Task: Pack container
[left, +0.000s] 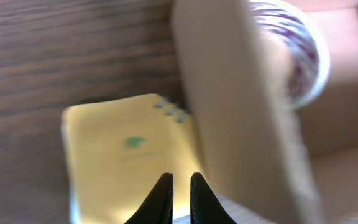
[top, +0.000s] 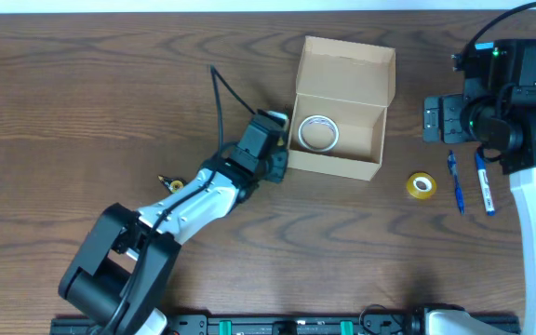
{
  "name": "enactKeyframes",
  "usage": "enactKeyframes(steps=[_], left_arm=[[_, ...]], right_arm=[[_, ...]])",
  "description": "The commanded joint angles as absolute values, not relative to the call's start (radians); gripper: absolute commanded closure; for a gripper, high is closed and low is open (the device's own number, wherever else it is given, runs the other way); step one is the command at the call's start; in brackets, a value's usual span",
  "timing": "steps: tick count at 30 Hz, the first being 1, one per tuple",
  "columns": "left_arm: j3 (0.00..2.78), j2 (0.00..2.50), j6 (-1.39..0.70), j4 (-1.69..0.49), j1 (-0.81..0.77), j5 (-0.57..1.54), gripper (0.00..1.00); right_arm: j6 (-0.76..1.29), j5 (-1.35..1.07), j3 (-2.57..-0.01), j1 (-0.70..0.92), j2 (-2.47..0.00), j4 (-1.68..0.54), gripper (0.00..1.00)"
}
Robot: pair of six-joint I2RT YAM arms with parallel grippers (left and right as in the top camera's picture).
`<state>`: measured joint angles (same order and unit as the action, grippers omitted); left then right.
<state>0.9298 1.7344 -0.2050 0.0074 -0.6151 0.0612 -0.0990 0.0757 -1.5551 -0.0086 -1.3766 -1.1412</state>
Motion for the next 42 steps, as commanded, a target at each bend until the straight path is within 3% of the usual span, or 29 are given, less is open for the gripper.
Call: enactKeyframes(steps=[1, 11, 16, 22, 33, 42], left_arm=[[0.97, 1.744, -0.19, 0.013, -0.649, 0.072, 0.89], [0.999, 1.745, -0.187, -0.006, -0.675, 0.039, 0.87], [0.999, 1.745, -0.18, -0.046, -0.671, -0.101, 0.61], [0.999, 1.745, -0.131, -0.091, -0.665, -0.134, 0.46], [0.997, 1.746, -0.139, -0.122, -0.664, -0.137, 0.46], [0.997, 1.825, -0.155, -0.086, -0.66, -0.13, 0.39]], right_arm=[[-0.102, 0.07, -1.574, 0.002, -1.382, -1.14, 0.01], [-0.102, 0.07, -1.574, 0.002, -1.382, -1.141, 0.01], [-0.101, 0.068, -1.574, 0.002, -1.382, -1.14, 0.01], [-0.101, 0.062, -1.574, 0.002, -1.382, -1.141, 0.01], [-0.102, 0.054, -1.574, 0.008, -1.382, -1.141, 0.01], [-0.102, 0.055, -1.574, 0.015, -1.382, -1.144, 0.01]])
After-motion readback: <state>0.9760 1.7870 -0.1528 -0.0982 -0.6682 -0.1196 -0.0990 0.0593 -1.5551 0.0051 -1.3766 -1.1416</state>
